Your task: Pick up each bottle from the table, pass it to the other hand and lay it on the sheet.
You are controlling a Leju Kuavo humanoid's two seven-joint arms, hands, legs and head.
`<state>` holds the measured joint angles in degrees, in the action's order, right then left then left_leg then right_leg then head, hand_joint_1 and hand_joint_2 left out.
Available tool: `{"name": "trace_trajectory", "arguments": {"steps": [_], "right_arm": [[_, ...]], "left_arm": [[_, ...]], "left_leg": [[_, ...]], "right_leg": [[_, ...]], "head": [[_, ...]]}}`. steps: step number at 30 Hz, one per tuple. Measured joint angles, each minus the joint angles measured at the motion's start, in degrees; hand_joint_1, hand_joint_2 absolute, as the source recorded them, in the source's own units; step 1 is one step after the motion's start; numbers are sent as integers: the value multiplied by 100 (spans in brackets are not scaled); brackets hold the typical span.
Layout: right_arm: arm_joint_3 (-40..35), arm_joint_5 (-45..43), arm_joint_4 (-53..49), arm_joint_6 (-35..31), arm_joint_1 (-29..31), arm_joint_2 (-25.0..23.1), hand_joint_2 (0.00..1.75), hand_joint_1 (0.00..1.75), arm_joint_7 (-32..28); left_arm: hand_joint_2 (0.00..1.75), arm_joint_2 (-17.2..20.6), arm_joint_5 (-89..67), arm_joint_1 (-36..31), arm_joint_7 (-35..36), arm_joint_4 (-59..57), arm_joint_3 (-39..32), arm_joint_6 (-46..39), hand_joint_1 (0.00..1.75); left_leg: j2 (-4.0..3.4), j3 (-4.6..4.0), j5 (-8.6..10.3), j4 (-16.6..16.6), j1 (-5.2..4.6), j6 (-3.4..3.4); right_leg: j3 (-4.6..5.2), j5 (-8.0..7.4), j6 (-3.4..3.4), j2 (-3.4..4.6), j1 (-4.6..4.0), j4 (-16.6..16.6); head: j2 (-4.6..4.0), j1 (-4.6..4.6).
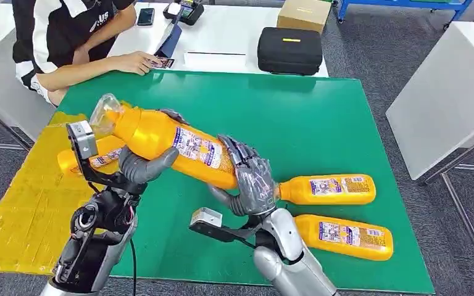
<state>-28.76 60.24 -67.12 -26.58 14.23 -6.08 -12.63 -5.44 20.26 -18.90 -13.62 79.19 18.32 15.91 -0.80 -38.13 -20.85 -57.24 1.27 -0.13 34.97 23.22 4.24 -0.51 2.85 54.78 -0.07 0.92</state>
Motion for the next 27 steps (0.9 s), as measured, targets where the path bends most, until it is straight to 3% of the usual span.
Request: {"name": "trace_trajectory", "arguments": {"steps": [4, 10, 18, 19, 23, 27], "right_arm": [[-24, -383, -160, -129, -115, 9, 0, 0, -256], [-20, -1559, -1210, -180, -435, 111, 0, 0, -859], [-22, -3588, -2549, 1032, -713, 398, 0, 0, -1178], [-22, -3841, -2658, 1185, -735, 431, 175, 0, -1226], [-22, -4853, -2985, 1763, -757, 555, 175, 0, -1303], [-28, -5224, -3150, 2017, -753, 640, 175, 0, -1211]], "left_arm": [[175, -9, -330, -14, -90, 2, -22, -318, 175], [175, -9, -1591, -50, -417, 4, -275, -1561, 175], [175, 24, -4621, -94, -666, 92, -518, -4061, 175], [175, 39, -5263, -100, -603, 92, -516, -4452, 175], [175, 138, -8410, -138, 147, 79, -527, -5482, 175], [175, 199, -9280, -148, 516, 33, -533, -5482, 175]], "left_leg": [[0, 0, 0, 0, 0, 0], [-1, 0, -1, 0, 0, 0], [1, -1, 0, 0, 0, 0], [1, -1, -1, 0, 0, 0], [1, 1, 0, 0, 0, 0], [-1, 1, 0, 0, 0, 0]], "right_leg": [[0, 0, 0, 0, 0, 0], [2, 1, 0, 0, 0, 0], [0, 1, 0, -1, 0, 0], [-1, 0, 0, 0, 0, 0], [-2, 1, -1, -2, 0, 0], [-3, -1, 0, 1, 0, 0]], "head": [[0, 0], [0, 0], [0, -2], [0, 0], [0, -2], [0, 0]]}}
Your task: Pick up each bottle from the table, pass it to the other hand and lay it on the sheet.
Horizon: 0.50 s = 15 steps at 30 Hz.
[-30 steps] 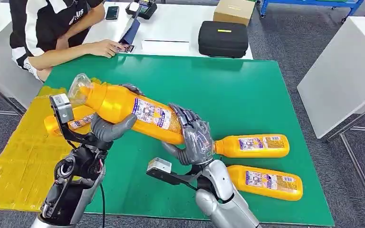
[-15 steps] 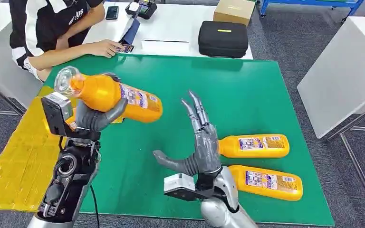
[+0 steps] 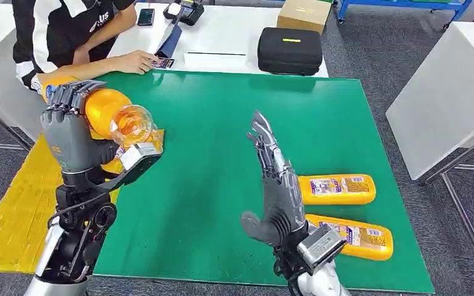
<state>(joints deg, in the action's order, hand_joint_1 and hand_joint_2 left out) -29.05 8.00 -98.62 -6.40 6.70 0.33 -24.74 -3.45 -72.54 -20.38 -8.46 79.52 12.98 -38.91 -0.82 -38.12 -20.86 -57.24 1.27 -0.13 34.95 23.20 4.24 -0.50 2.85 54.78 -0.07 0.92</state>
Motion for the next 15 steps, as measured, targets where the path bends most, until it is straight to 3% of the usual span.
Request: {"name": "trace_trajectory", "arguments": {"steps": [6, 9, 15], "right_arm": [[2, -525, -50, 473, 32, 96, 175, 0, 59], [4, -645, -50, 704, 38, 131, 175, 0, 59], [17, -662, -52, 835, 38, 177, 175, 0, 74]], "left_arm": [[175, 126, -1494, -93, 691, -125, 46, 514, 175], [175, 394, -1694, -293, 1513, -346, 446, 896, 175], [175, 848, -1735, -636, 2409, -673, 1194, 1098, 175]], "left_leg": [[3, 1, 2, 0, 0, 0], [-1, 2, 2, 0, 0, 0], [-1, 1, 5, 0, 0, -2]], "right_leg": [[-1, 0, 0, -3, 0, 0], [0, -2, -1, 0, 0, 0], [0, -1, -1, 0, 0, 1]], "head": [[0, -2], [0, -2], [0, 0]]}}
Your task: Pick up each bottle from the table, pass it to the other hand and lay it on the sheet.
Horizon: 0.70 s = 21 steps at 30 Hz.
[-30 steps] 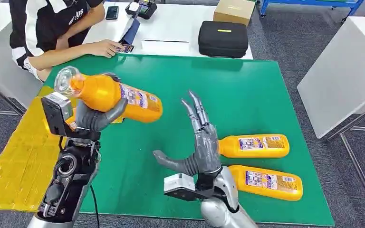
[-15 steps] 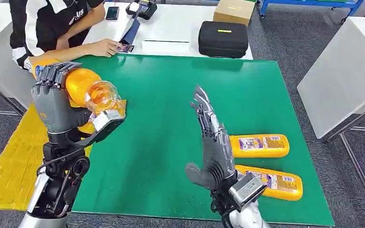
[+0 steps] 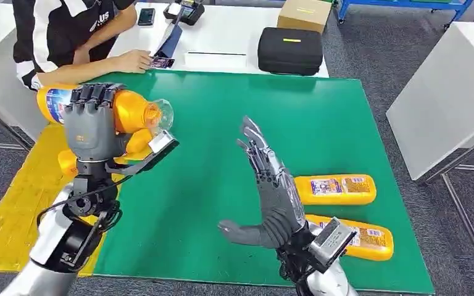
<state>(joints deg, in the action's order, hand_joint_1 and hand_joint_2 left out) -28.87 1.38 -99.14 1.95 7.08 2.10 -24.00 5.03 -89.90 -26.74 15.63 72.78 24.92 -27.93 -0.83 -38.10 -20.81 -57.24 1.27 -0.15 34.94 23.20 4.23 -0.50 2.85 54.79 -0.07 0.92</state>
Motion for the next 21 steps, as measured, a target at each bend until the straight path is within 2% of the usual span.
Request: {"name": "trace_trajectory", "arguments": {"steps": [6, 13, 21], "right_arm": [[59, 70, 2, 98, 0, -4, 175, 0, 94], [136, 175, 66, 125, 0, -15, 175, 0, 120], [144, 260, 151, 100, -2, -18, 175, 0, 164]], "left_arm": [[175, 480, -2, -425, 920, -431, 852, 216, 175], [175, 681, 0, -822, 1105, -1038, 1228, 376, 175], [175, 673, -2, -1103, 828, -1790, 1313, 408, 175]], "left_leg": [[1, -1, 0, 0, 0, 0], [2, -1, 1, 0, 0, 0], [2, -1, 1, 0, 0, 0]], "right_leg": [[1, 0, 0, 0, 0, 0], [0, 0, 0, -1, 0, 0], [1, 0, 0, -1, 0, 0]], "head": [[0, 0], [0, -2], [0, -2]]}}
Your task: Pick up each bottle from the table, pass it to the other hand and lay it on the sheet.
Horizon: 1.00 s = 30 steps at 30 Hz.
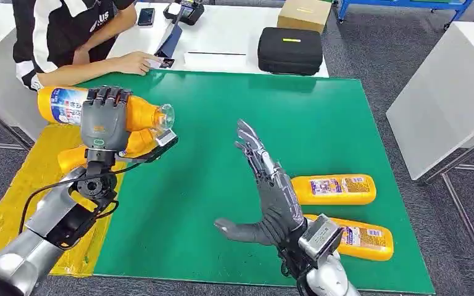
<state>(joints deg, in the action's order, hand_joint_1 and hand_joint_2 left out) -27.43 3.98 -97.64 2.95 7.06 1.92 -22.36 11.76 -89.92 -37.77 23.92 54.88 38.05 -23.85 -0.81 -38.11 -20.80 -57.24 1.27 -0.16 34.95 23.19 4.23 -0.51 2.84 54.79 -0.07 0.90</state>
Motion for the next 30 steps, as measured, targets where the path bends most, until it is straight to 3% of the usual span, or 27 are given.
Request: {"name": "trace_trajectory", "arguments": {"steps": [12, 30], "right_arm": [[42, 66, 245, 68, 2, -140, 175, 0, 125], [85, 101, 439, 136, 2, -188, 175, 0, 166]], "left_arm": [[175, -227, 2, -387, -451, -1523, -118, 103, 175], [175, -439, 2, -465, -672, -2367, -393, 260, 175]], "left_leg": [[-1, 0, 0, 0, 0, 0], [0, -2, 0, 0, 0, 0]], "right_leg": [[0, 0, 0, 0, 0, 1], [0, 0, 0, 0, 0, 1]], "head": [[0, 0], [0, 0]]}}
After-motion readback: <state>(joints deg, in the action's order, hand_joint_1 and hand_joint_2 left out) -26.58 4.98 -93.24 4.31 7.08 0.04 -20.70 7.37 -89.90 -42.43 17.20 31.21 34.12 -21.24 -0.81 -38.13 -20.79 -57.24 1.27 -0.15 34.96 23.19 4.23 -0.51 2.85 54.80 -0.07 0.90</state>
